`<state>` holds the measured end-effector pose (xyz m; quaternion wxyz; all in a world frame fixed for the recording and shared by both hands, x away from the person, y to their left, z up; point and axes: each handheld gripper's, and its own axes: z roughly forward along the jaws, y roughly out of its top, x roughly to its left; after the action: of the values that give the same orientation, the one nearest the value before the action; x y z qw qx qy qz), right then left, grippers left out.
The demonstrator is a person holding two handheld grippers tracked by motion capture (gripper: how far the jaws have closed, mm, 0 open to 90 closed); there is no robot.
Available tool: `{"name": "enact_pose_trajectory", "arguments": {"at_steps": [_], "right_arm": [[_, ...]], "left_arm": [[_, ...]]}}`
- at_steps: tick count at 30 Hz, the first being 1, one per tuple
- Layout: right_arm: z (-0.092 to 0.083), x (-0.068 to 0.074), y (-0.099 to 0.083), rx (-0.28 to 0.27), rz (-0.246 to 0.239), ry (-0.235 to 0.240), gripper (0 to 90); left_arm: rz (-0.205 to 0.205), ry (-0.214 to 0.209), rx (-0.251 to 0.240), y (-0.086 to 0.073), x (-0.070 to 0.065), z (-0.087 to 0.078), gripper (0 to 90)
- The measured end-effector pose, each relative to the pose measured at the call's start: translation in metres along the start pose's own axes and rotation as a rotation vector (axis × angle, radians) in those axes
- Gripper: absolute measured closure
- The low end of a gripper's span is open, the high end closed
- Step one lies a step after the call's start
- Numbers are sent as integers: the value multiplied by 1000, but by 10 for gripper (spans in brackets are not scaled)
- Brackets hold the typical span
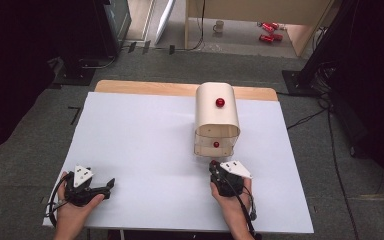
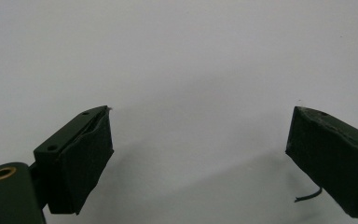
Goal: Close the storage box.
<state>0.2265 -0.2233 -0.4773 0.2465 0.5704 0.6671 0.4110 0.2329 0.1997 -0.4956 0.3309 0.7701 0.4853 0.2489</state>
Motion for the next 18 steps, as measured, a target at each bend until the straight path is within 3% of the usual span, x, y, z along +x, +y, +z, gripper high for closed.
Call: {"name": "enact_pose_trajectory", "arguments": {"at_steps": [18], "right_arm": [[13, -2, 9, -3, -3, -22, 755]], "left_arm": [[-1, -1, 2, 0, 0, 0, 70]]}}
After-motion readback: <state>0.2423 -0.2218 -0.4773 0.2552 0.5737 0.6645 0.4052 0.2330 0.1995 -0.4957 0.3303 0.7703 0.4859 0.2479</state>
